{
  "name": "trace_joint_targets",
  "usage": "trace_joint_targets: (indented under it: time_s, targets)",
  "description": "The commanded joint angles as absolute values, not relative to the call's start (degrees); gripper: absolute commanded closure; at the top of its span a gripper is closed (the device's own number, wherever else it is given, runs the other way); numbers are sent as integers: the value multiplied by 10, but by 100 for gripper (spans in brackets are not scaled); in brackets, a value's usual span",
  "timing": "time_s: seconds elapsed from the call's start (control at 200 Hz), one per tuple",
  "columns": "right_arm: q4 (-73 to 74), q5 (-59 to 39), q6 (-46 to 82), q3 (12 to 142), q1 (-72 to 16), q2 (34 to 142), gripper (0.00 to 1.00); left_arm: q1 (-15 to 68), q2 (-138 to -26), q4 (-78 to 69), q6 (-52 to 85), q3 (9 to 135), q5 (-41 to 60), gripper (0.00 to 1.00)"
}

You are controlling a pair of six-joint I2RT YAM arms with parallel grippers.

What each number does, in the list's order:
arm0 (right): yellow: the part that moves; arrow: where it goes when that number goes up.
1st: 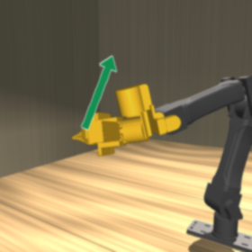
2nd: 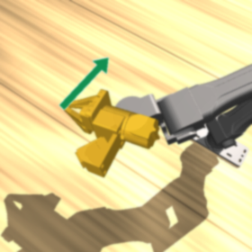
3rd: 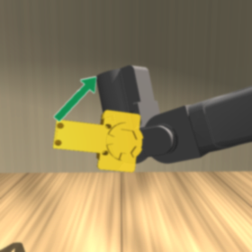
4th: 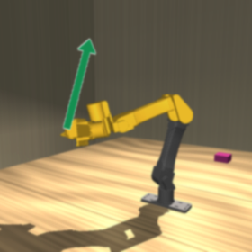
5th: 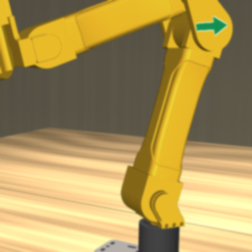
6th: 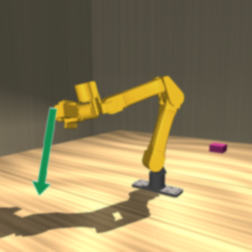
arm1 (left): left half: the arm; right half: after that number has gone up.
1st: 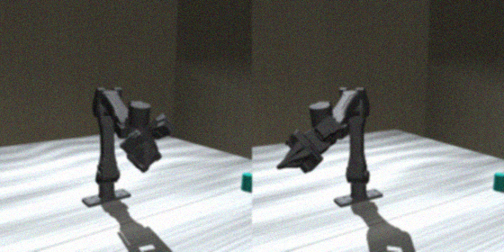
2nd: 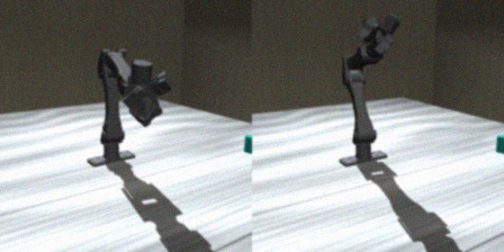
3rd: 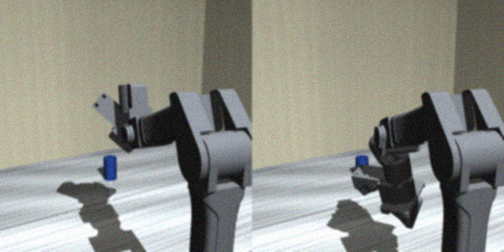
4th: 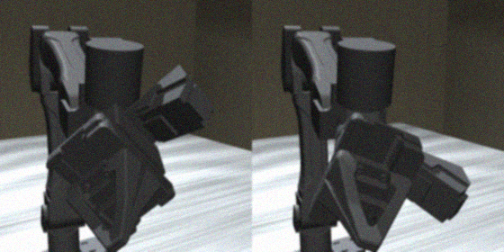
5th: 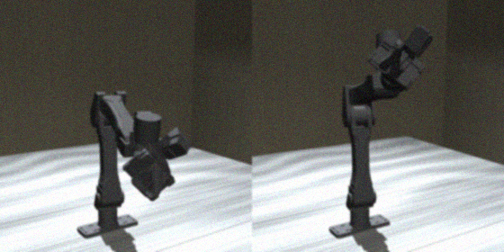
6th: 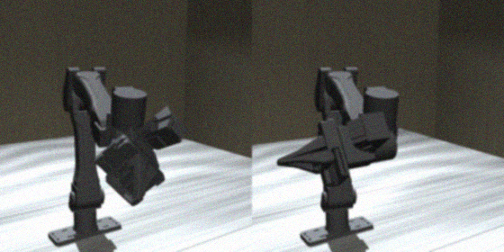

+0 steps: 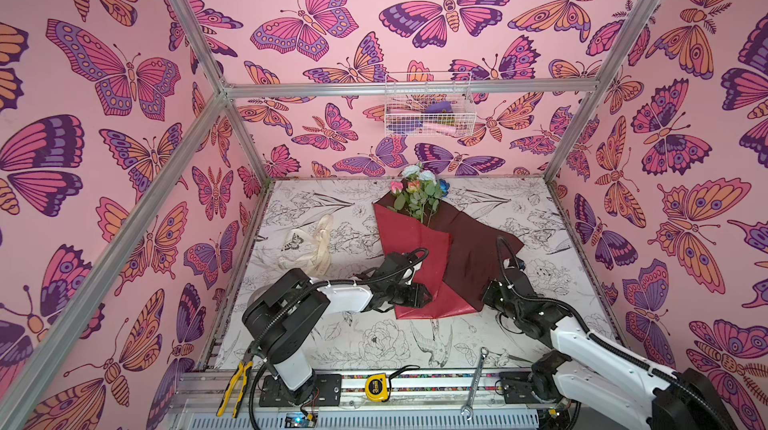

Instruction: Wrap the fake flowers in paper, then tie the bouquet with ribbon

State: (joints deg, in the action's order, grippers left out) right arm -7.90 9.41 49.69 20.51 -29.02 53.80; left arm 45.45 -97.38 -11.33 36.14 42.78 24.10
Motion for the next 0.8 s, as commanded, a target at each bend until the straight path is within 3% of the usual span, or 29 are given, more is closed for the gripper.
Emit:
trace_joint_targets:
  time_s: [0.0, 0.155, 0.431, 0.796]
  targets:
    - [-122, 85, 464, 238, -287, 550, 100, 458, -995, -134, 371, 437, 259, 49]
    - [-150, 71, 446, 282, -300, 572, 100, 458, -1014, -138, 384, 440, 266, 54]
    - [-237, 124, 416, 411, -397, 627, 100, 458, -1014, -140, 395, 431, 268, 57]
    - [-258, 96, 378, 559, -468, 774, 100, 458, -1008, -142, 400, 422, 272, 62]
